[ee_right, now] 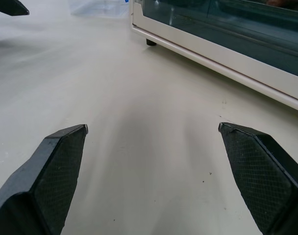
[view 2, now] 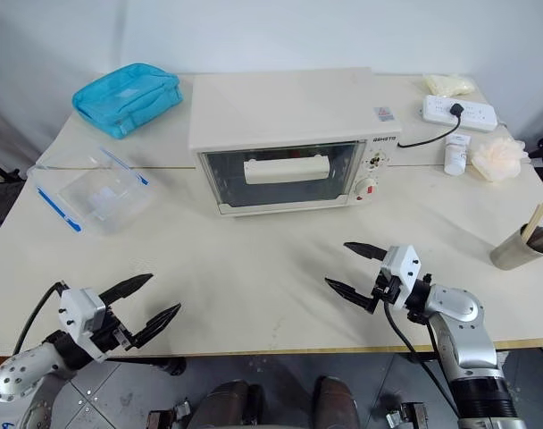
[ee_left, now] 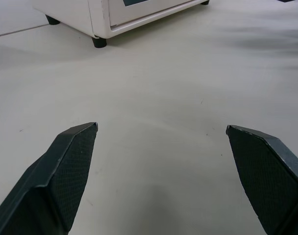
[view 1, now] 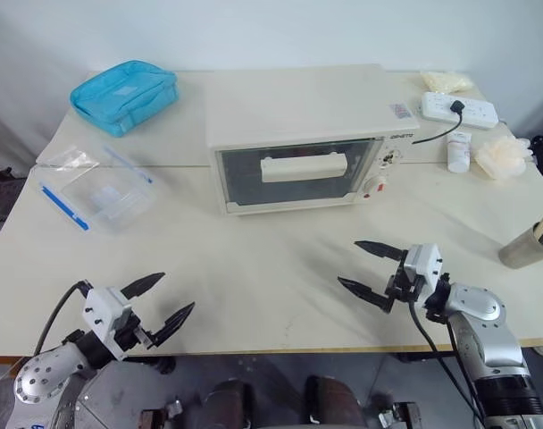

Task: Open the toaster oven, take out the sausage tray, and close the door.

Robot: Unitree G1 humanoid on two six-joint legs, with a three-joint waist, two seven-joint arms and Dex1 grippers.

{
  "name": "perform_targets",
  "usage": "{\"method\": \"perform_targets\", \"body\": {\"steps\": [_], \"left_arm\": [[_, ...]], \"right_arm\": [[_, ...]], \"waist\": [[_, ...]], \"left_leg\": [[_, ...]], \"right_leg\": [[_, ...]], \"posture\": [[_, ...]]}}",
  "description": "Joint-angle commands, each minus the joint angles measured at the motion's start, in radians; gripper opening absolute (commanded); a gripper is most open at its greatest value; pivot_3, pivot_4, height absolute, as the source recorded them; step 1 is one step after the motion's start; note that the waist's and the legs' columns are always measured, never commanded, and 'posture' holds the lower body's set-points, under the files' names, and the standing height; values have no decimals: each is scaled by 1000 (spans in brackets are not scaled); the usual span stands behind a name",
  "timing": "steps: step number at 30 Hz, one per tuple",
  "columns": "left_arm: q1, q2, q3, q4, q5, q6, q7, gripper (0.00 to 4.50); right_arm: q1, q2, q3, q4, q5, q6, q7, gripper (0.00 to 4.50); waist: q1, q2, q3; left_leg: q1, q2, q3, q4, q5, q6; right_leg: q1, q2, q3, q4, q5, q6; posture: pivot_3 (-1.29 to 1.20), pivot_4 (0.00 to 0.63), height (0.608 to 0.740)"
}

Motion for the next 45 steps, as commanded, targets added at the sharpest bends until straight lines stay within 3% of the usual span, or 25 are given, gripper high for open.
{"method": "perform_targets", "body": {"steps": [1, 4, 7, 9, 14, 22, 28, 35, 38, 45], "left_arm": [[9, 2, 1, -26, -18, -9, -15, 4477], [-19, 26, 32, -45, -145, 72, -55, 4477], [-71, 74, 111, -51, -420, 223, -131, 4477], [-107, 105, 131, -57, -476, 281, -128, 4477], [-169, 130, 115, -83, -488, 333, -114, 4477], [-192, 83, 70, -101, -440, 334, -95, 4477], [-194, 73, 98, -90, -452, 353, -62, 4477], [-276, 90, 130, -50, -522, 421, -46, 4477], [-334, 84, 125, -8, -518, 421, -43, 3916], [-583, 34, -3, 191, -365, 340, -68, 1802]], "right_arm": [[-9, -5, -27, -33, 50, 22, 12, 4500], [-55, -7, -48, -102, 148, 156, -18, 4500], [-131, -8, -62, -155, 231, 281, -51, 4500], [-183, -5, -66, -160, 258, 337, -75, 4500], [-294, 16, -68, -124, 272, 413, -111, 4500], [-436, 72, -37, -35, 227, 384, -77, 4500], [-393, 37, 13, -124, 219, 370, 61, 4500], [-286, -43, 45, -140, 114, 228, 185, 4500], [-273, -51, 48, -114, 70, 163, 198, 4500], [-266, -28, 49, -66, 14, 57, 172, 4500]], "waist": [[0, 0, 0], [0, 0, 0], [-2, 1, 1], [-3, 1, 1], [-3, 2, 0], [-3, 2, 1], [-2, 2, 1], [-3, 2, 1], [-2, 2, 1], [5, 2, 1]], "left_leg": [[0, 0, 0, 0, 0, 0], [0, 0, 0, 0, 0, 0], [-1, 2, 0, 2, 0, 0], [-1, 5, -1, 3, -1, -2], [-2, 3, -3, 1, -2, -3], [-2, 0, 0, 2, -2, 0], [-2, 1, -1, 2, -2, -1], [-2, 1, 1, 2, -2, -1], [-2, 1, 1, 2, -2, -1], [-2, 0, 1, 3, -1, -1]], "right_leg": [[0, 0, 0, 0, 0, 0], [0, 0, 0, 0, 0, 0], [-1, -2, 2, 0, 0, 0], [-1, -3, 4, 0, 0, -2], [-2, 1, 2, 4, 0, -2], [-3, 1, -3, 4, 0, -2], [-3, 2, -2, 4, 0, -2], [-3, 2, -3, 3, 0, -2], [-3, 2, -3, 3, 0, -2], [-2, 1, -4, 4, 0, -1]], "posture": [[0, 150, 740], [0, 150, 740], [0, 150, 740], [0, 150, 740], [0, 150, 740], [0, 150, 740], [0, 150, 740], [0, 150, 740], [0, 150, 740], [0, 150, 740]]}}
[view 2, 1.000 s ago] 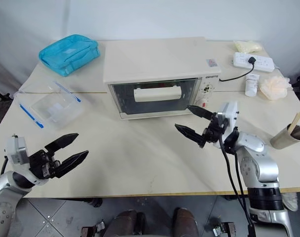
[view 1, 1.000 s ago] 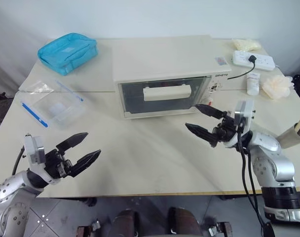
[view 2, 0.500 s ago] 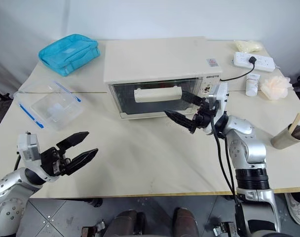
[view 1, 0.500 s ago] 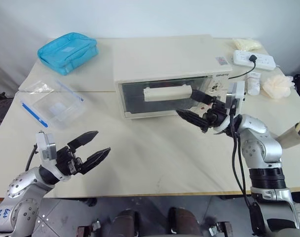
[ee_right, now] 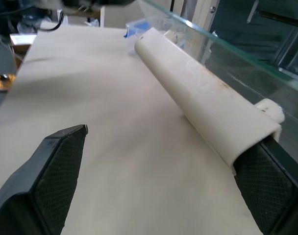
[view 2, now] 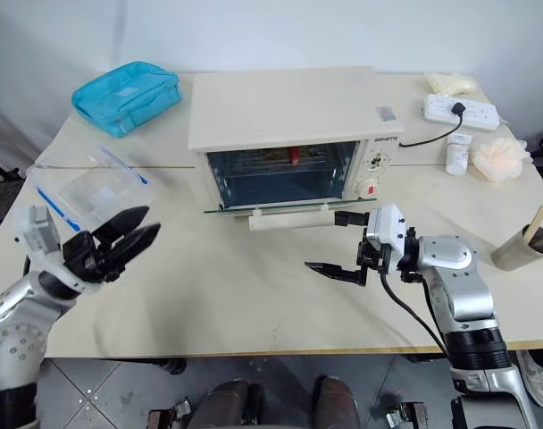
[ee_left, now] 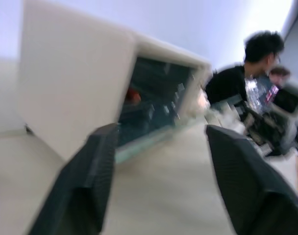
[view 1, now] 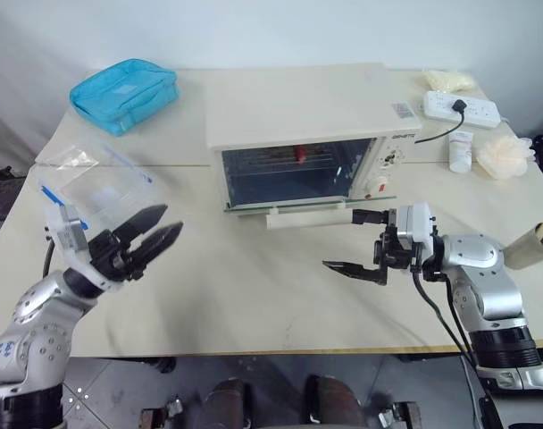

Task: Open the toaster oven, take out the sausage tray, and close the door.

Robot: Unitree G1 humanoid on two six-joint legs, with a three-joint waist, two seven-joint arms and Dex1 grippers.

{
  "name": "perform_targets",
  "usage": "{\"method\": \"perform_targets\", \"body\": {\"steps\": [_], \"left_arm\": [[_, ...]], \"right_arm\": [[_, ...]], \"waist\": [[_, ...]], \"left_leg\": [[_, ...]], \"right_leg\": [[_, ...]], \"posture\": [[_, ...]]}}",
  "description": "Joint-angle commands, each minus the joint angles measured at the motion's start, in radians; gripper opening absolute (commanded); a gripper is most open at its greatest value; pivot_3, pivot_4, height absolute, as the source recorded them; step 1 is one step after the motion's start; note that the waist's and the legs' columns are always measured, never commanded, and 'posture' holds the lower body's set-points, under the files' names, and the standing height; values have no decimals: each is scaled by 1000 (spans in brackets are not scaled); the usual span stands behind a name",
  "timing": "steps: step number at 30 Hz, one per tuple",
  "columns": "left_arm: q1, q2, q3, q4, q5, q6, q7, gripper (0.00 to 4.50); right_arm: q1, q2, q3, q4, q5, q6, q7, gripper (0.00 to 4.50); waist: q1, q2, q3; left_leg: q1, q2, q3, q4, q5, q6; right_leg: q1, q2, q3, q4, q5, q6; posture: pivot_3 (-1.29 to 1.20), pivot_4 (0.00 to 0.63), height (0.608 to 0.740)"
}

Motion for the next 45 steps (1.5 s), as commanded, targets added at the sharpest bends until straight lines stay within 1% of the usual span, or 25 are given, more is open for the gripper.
{"method": "perform_targets", "body": {"steps": [1, 3, 5, 6, 10, 13, 19, 22, 24, 25, 26, 28, 31, 34, 37, 40, 43, 45], "left_arm": [[-100, -34, -78, 78, 85, -53, -18, 1539], [-156, -60, -110, 128, 122, -70, -12, 822], [-204, -83, -146, 173, 158, -88, -19, 230], [-228, -97, -161, 199, 180, -110, -26, 14], [-268, -142, -199, 251, 231, -165, -47, 14], [-278, -160, -246, 286, 279, -195, -79, 14], [-287, -180, -287, 321, 312, -210, -125, 14], [-285, -177, -304, 332, 335, -213, -142, 14], [-276, -172, -315, 332, 343, -212, -161, 14], [-264, -168, -327, 332, 355, -212, -171, 14], [-247, -164, -334, 327, 369, -204, -163, 14], [-215, -157, -349, 321, 402, -208, -150, 14], [-176, -153, -366, 312, 441, -232, -143, 14], [-140, -145, -390, 308, 471, -248, -152, 14], [-121, -151, -390, 295, 471, -255, -141, 14], [-103, -159, -368, 265, 448, -257, -127, 14], [-63, -158, -323, 214, 392, -241, -123, 14], [-27, -155, -277, 162, 343, -216, -108, 401]], "right_arm": [[-6, 13, -6, -4, -1, -42, -11, 4500], [-5, 16, -4, -2, -6, -50, -18, 4500], [0, 16, -2, -2, -8, -56, -25, 4500], [5, 17, -2, -5, -10, -60, -32, 4500], [31, 16, -5, -27, -13, -64, -57, 4500], [78, 12, -8, -63, -14, -61, -84, 4500], [203, 2, -36, -139, -21, -58, -157, 4500], [304, -10, -72, -184, -26, -55, -203, 4500], [381, -19, -104, -213, -35, -61, -232, 4500], [458, -20, -156, -240, -41, -59, -267, 4500], [528, -18, -240, -270, -42, -54, -317, 4500], [613, -27, -342, -312, -46, -41, -372, 4500], [654, -52, -380, -340, -49, -28, -389, 4500], [625, -82, -389, -335, -79, -34, -414, 4500], [521, -108, -346, -327, -119, -31, -439, 4500], [399, -112, -242, -347, -174, -5, -460, 4500], [210, -54, -71, -315, -330, 65, -564, 4500], [79, 9, 51, -248, -414, 40, -583, 4500]], "waist": [[0, 0, 0], [-2, 0, 0], [-2, 0, 0], [-2, 0, 0], [-2, 0, 0], [-2, 0, 0], [9, 0, 0], [20, 0, 0], [24, 0, 0], [25, 0, 0], [28, 0, 0], [28, 0, 0], [17, 0, 0], [9, 0, -1], [8, 3, -3], [6, 4, -3], [1, 3, -3], [-8, 3, -3]], "left_leg": [[0, 0, 0, 0, 0, 0], [0, 0, 0, 0, 0, 0], [0, 0, 0, 0, 0, 0], [0, 0, 0, 0, 0, 0], [0, 1, 0, 0, 0, 0], [0, 0, 0, 0, 0, 0], [0, 0, 0, 1, 0, 1], [0, 0, 0, 1, 0, 1], [-1, 0, 0, 1, 0, 1], [-1, 0, 0, 1, 1, 1], [-1, 0, 0, 1, 1, 1], [-1, -1, -1, 0, 0, 1], [0, -1, 4, 0, 1, 1], [4, 2, 6, 0, 2, 1], [6, 3, 7, 0, 2, 1], [6, 3, 8, 0, 2, 1], [4, 3, 8, 0, 2, 1], [4, 3, 8, 0, 2, 1]], "right_leg": [[0, 0, 0, 0, 0, 0], [0, 0, -1, 0, 0, 0], [0, 0, -2, 0, 0, 0], [0, 0, -2, 0, 0, 0], [0, 0, -4, 0, 0, 0], [0, 0, -4, 1, 0, 0], [0, -1, -4, 0, 0, 1], [0, -1, -5, 0, 0, 1], [0, -1, -5, 0, 0, 1], [1, -1, -5, -1, 0, 1], [1, -1, -5, -1, 0, 1], [1, -1, -5, -1, 0, 1], [2, -1, -3, -4, 1, 2], [4, 0, -3, -4, 1, 1], [4, 0, 0, -3, 0, 1], [3, -1, 1, -2, 0, 1], [0, -1, 1, 0, 0, 1], [-1, -1, 1, 0, 0, 1]], "posture": [[0, 150, 740], [0, 150, 740], [0, 150, 740], [0, 150, 740], [0, 150, 740], [0, 150, 740], [0, 150, 740], [0, 150, 740], [0, 150, 740], [0, 150, 740], [0, 150, 740], [0, 150, 740], [0, 150, 740], [0, 150, 740], [0, 150, 740], [0, 150, 740], [0, 150, 740], [0, 150, 740]]}}
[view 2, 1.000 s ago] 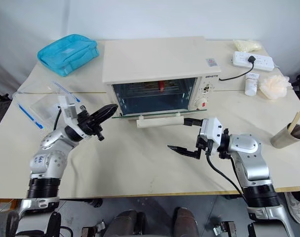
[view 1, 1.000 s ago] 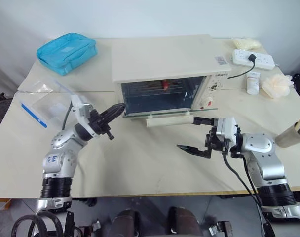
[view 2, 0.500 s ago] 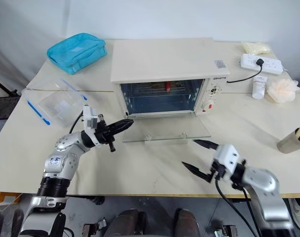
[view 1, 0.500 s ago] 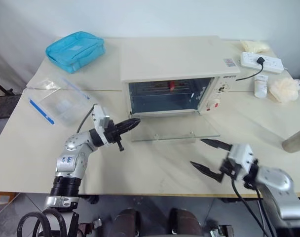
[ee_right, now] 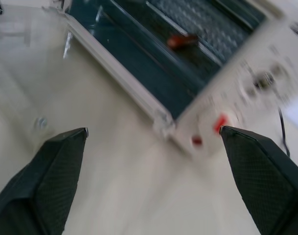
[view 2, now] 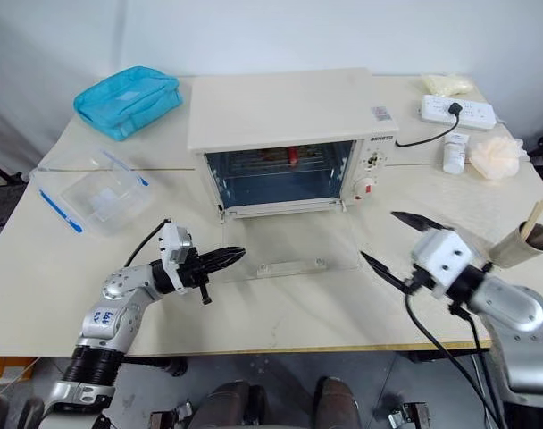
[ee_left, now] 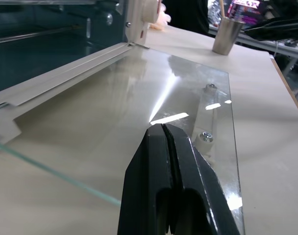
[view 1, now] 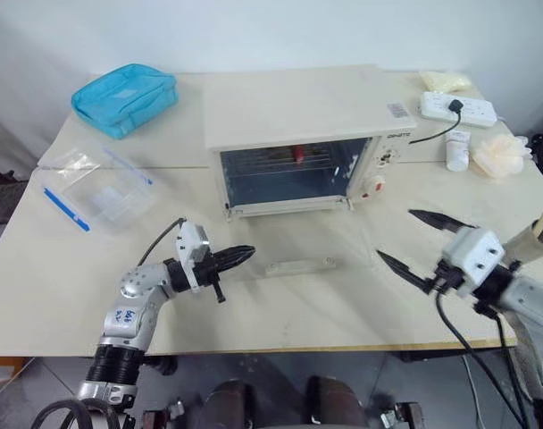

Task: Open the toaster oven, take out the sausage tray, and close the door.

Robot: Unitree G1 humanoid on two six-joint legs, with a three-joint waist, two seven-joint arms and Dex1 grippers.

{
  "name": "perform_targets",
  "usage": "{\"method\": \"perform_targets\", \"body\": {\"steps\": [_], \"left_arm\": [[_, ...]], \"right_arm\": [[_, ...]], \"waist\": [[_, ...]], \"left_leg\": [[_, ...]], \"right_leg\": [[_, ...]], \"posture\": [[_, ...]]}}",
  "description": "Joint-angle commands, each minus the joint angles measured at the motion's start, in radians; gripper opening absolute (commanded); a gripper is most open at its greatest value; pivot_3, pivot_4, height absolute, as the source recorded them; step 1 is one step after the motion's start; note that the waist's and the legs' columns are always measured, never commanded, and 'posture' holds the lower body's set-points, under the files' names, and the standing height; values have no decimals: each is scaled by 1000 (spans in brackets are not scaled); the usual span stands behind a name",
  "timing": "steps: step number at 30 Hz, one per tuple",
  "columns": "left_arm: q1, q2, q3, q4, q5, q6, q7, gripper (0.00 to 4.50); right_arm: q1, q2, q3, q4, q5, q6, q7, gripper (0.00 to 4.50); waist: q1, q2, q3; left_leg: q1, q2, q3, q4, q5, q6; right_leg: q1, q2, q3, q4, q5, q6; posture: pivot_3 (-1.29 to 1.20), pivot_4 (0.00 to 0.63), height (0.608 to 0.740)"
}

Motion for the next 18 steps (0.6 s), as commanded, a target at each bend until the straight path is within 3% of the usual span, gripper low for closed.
{"method": "perform_targets", "body": {"steps": [1, 7, 13, 18], "left_arm": [[49, 7, 73, -93, -78, 42, 29, 602], [160, 50, 210, -245, -179, 101, 74, 2385], [249, 67, 302, -371, -243, 116, 115, 4314], [257, 52, 302, -412, -252, 114, 145, 4472]], "right_arm": [[-158, 76, 169, 68, -135, -29, -54, 4500], [-469, 210, 377, 413, -482, -143, -302, 4500], [-721, 283, 481, 770, -665, -222, -502, 4500], [-826, 320, 532, 946, -735, -299, -599, 4500]], "waist": [[-4, 0, 0], [-4, 0, 0], [-26, 0, 1], [-32, 0, 1]], "left_leg": [[-1, 0, 0, 0, 0, 0], [-3, -2, -3, 1, 0, 0], [-4, -1, -8, 0, 0, 0], [-4, -2, -11, -1, 0, -1]], "right_leg": [[-1, 0, 0, 0, 0, 0], [-1, -1, -2, 1, 0, 0], [-2, -1, -4, 3, 0, -1], [-1, 0, -5, 3, 0, -1]], "posture": [[0, 150, 740], [0, 150, 740], [0, 150, 740], [0, 150, 740]]}}
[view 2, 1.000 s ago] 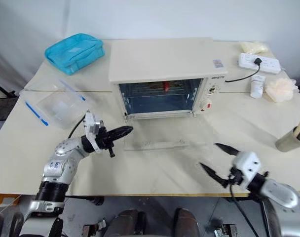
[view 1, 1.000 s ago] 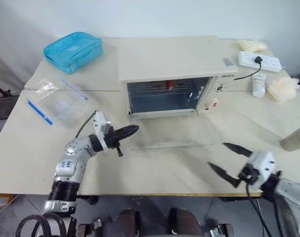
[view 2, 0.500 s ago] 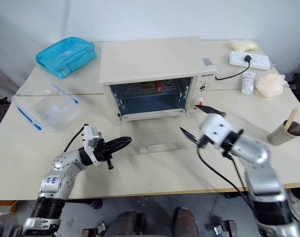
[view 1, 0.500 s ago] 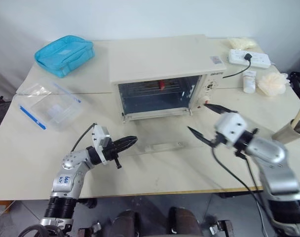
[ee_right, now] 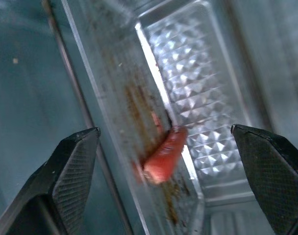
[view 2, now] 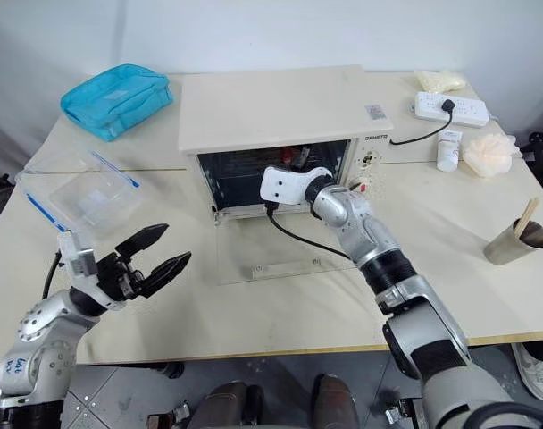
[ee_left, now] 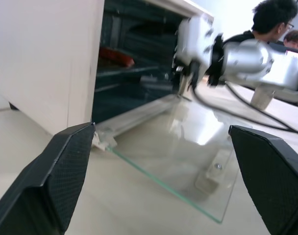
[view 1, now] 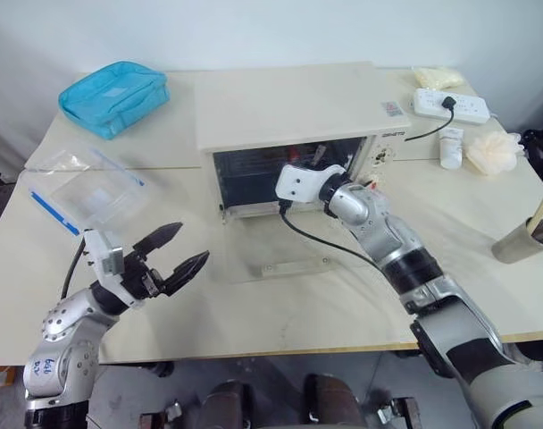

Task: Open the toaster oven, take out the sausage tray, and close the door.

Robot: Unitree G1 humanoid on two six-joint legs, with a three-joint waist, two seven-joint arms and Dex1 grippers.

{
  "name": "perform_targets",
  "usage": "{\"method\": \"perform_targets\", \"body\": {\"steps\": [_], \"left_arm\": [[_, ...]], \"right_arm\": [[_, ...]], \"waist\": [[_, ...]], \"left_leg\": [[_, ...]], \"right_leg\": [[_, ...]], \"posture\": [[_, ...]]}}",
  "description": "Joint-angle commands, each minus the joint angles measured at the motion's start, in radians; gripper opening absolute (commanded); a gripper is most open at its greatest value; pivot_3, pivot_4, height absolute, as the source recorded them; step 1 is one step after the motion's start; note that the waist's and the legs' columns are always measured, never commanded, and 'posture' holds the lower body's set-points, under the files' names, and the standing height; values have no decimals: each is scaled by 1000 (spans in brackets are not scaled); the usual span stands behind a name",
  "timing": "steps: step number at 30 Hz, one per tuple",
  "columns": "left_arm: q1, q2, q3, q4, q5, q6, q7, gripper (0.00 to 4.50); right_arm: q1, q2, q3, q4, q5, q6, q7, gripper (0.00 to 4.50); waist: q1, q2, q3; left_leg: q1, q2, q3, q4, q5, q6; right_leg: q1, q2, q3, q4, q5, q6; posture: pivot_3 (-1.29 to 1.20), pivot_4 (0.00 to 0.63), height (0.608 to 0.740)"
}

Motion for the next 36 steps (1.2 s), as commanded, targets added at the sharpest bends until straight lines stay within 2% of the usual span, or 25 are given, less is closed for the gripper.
{"method": "perform_targets", "body": {"steps": [1, 3, 6, 8, 14, 20, 27, 36], "left_arm": [[8, -9, 2, -50, -17, -14, 16, 4500], [10, -13, -3, -54, -15, -15, 19, 4500], [14, -18, -7, -58, -15, -16, 21, 4500], [15, -21, -10, -57, -13, -18, 22, 4500], [-25, -18, -50, -36, -7, -6, 8, 4500], [-139, -15, -114, 45, 14, 4, -12, 4500], [-452, -45, -161, 291, 62, -32, -32, 4500], [-534, -43, -145, 404, 67, -59, -71, 4500]], "right_arm": [[-64, 17, 34, 70, -48, -72, -67, 4197], [-75, 24, 45, 91, -61, -107, -97, 3862], [-78, 29, 63, 106, -76, -124, -100, 2922], [-78, 37, 65, 123, -77, -119, -93, 2115], [-79, 38, 66, 115, -86, -137, -93, 110], [-63, 26, 61, 74, -87, -141, -72, 24], [-40, 13, 49, -59, -71, -145, -21, 24], [83, -35, 31, -276, -44, -118, 117, 24]], "waist": [[-3, 0, 0], [-5, 0, 0], [-9, 0, 0], [-9, 0, 0], [-9, 0, 0], [-12, -1, 0], [-15, -1, 0], [-29, -1, 0]], "left_leg": [[0, 0, 0, 0, 0, 0], [0, 0, 0, 0, 0, 0], [0, 1, 0, 0, 0, 0], [0, 1, 0, 0, 0, 0], [0, 1, 0, 0, 0, 0], [0, 1, 0, 0, 1, -1], [-2, 0, -3, 0, 1, -1], [-3, 1, -6, -5, 1, -2]], "right_leg": [[0, 0, 0, 0, 0, 0], [0, 0, 0, 0, 0, 0], [0, 1, 0, 0, 0, 0], [0, 1, 0, 0, 0, 0], [0, 1, 0, 0, 0, 0], [0, 2, 0, 0, 0, 0], [0, 2, -3, 0, 0, 0], [-2, 2, -9, 0, 0, 0]], "posture": [[0, 150, 740], [0, 150, 740], [0, 150, 740], [0, 150, 740], [0, 150, 740], [0, 150, 740], [0, 150, 740], [0, 150, 740]]}}
